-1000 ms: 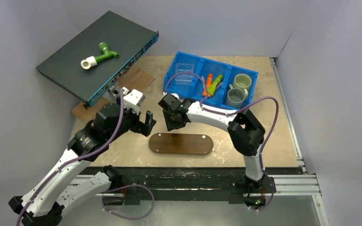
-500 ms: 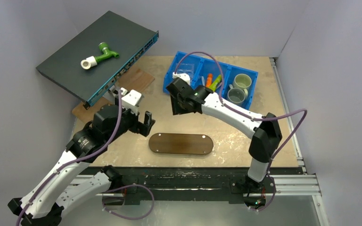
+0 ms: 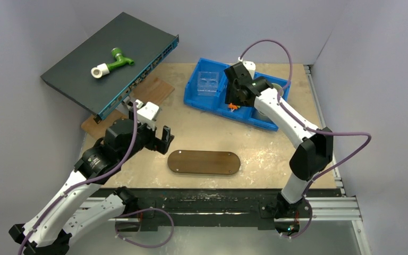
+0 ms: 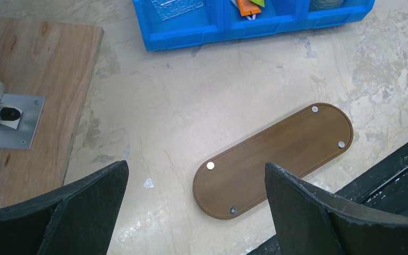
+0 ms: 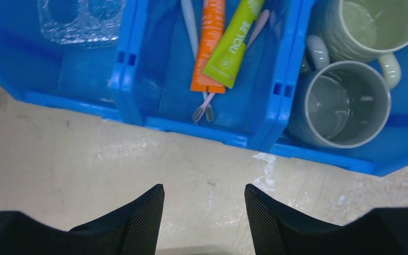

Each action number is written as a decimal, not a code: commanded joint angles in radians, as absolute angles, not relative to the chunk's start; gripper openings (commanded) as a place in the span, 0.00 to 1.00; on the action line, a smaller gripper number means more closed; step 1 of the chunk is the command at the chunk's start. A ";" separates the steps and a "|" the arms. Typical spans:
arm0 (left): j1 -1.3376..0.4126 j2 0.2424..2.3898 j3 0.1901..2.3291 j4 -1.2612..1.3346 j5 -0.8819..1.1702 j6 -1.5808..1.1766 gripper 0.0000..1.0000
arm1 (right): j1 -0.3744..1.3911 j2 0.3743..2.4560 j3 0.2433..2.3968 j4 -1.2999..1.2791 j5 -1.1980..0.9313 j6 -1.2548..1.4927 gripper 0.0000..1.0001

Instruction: Prepare toiletry sets of a toothbrush and toothpaste on the tray

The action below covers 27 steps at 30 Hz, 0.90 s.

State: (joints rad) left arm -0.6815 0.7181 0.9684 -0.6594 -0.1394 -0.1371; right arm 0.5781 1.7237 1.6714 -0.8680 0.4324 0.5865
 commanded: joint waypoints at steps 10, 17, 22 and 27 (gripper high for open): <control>-0.683 0.712 0.968 -0.616 -0.124 -0.142 1.00 | 0.425 1.779 1.753 -0.844 0.456 0.675 0.63; -0.683 0.711 0.968 -0.616 -0.113 -0.145 1.00 | 0.379 1.858 1.805 -0.858 0.461 0.697 0.63; -0.683 0.712 0.966 -0.615 -0.108 -0.146 1.00 | 0.355 1.897 1.815 -0.852 0.458 0.697 0.63; -0.682 0.715 0.968 -0.614 -0.108 -0.146 1.00 | 0.335 1.935 1.814 -0.838 0.438 0.684 0.62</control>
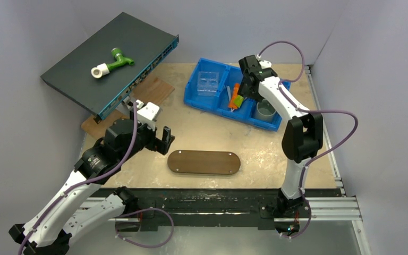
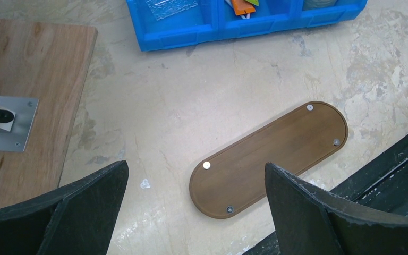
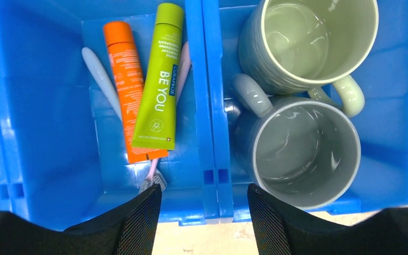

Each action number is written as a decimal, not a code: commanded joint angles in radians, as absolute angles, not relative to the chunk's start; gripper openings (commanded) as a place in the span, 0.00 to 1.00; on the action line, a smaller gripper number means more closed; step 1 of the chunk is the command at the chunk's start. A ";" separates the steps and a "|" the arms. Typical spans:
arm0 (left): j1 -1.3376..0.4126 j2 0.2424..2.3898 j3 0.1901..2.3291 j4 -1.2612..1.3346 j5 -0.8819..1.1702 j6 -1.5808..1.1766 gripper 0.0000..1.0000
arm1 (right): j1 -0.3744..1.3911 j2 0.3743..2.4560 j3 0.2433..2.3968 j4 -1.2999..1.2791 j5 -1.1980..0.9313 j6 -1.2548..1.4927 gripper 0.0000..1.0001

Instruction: Prepare toiletry sets of a toothbrush and toothpaste on the tray

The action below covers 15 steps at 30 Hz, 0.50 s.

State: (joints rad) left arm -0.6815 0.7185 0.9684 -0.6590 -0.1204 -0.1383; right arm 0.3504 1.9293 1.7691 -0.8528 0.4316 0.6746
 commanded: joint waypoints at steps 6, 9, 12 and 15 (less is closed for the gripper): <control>-0.683 0.719 0.968 -0.615 -0.109 -0.144 1.00 | 0.323 1.970 1.821 -0.828 0.415 0.671 0.60; -0.682 0.721 0.968 -0.614 -0.110 -0.144 1.00 | 0.316 1.984 1.819 -0.821 0.402 0.664 0.58; -0.683 0.722 0.968 -0.615 -0.112 -0.143 1.00 | 0.312 1.996 1.815 -0.812 0.391 0.658 0.56; -0.683 0.723 0.968 -0.615 -0.113 -0.143 1.00 | 0.310 2.007 1.812 -0.806 0.383 0.654 0.55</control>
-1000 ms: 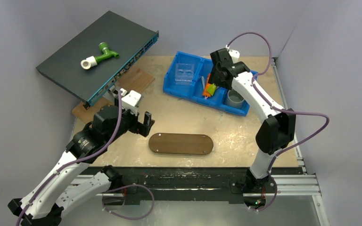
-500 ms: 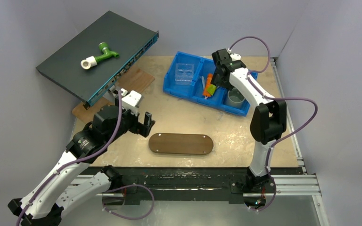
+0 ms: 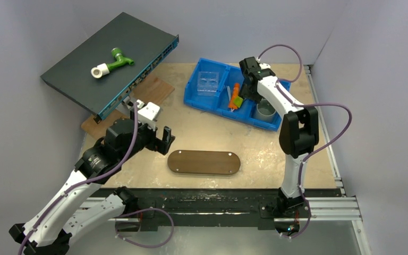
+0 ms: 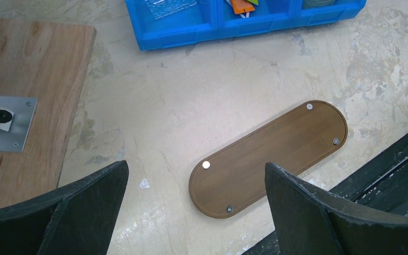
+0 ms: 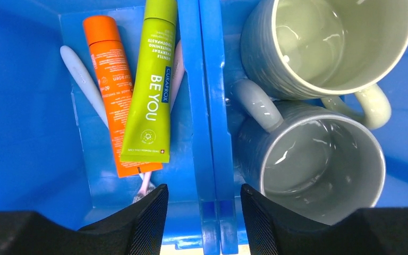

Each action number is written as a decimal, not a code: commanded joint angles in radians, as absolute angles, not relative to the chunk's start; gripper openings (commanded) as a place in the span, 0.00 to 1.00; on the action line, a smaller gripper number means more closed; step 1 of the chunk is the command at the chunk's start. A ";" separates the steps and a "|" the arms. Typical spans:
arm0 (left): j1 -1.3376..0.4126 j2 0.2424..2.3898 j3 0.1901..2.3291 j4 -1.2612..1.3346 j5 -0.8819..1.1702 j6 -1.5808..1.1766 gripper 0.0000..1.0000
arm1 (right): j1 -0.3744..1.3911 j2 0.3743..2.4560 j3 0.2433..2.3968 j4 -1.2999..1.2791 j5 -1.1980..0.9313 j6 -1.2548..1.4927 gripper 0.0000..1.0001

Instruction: Prepare toiletry sets of a toothbrush and toothpaste on the tray

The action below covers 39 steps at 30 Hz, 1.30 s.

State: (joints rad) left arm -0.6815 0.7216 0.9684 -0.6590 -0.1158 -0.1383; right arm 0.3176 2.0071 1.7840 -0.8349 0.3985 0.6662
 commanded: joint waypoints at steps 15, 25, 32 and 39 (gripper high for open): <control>-0.682 0.733 0.970 -0.618 -0.119 -0.142 1.00 | 0.301 2.025 1.751 -0.761 0.338 0.618 0.44; -0.681 0.729 0.972 -0.621 -0.127 -0.138 1.00 | 0.299 2.016 1.726 -0.748 0.300 0.570 0.15; -0.681 0.724 0.971 -0.624 -0.143 -0.134 1.00 | 0.300 1.987 1.682 -0.706 0.258 0.510 0.00; -0.681 0.729 0.969 -0.624 -0.148 -0.134 1.00 | 0.303 1.938 1.632 -0.624 0.157 0.462 0.00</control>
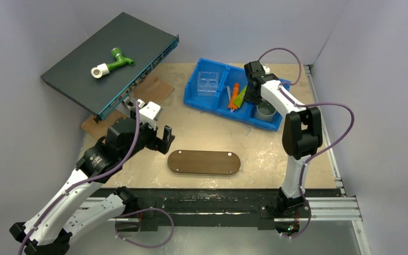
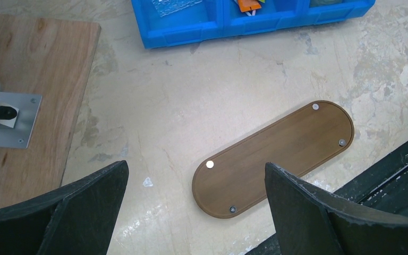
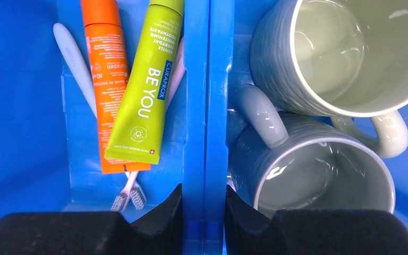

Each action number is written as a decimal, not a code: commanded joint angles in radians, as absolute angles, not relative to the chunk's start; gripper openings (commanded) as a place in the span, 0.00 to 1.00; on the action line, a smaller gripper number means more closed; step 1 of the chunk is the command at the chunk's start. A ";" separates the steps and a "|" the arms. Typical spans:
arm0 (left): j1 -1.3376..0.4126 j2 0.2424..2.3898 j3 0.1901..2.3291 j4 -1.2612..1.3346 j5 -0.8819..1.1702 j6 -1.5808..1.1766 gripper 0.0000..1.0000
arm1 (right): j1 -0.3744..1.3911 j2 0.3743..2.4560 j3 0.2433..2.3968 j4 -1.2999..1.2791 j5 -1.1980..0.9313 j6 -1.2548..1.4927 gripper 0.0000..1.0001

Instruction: Prepare toiletry sets of a toothbrush and toothpaste on the tray

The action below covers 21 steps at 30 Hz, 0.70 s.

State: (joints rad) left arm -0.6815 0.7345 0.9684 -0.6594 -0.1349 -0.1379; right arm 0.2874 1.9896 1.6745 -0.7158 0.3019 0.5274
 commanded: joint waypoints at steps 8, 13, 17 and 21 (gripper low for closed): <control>-0.681 0.732 0.971 -0.623 -0.160 -0.132 1.00 | 0.340 1.882 1.571 -0.579 0.121 0.419 0.00; -0.680 0.740 0.971 -0.622 -0.155 -0.134 1.00 | 0.377 1.862 1.547 -0.574 0.120 0.410 0.00; -0.680 0.745 0.971 -0.620 -0.155 -0.135 1.00 | 0.412 1.851 1.540 -0.565 0.090 0.410 0.00; -0.679 0.747 0.971 -0.620 -0.156 -0.135 1.00 | 0.445 1.844 1.545 -0.569 0.083 0.427 0.00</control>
State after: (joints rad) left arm -0.6811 0.7483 0.9684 -0.6590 -0.1455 -0.1379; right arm 0.3782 1.9022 1.5402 -0.6147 0.2337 0.4183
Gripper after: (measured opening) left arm 0.998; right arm 0.285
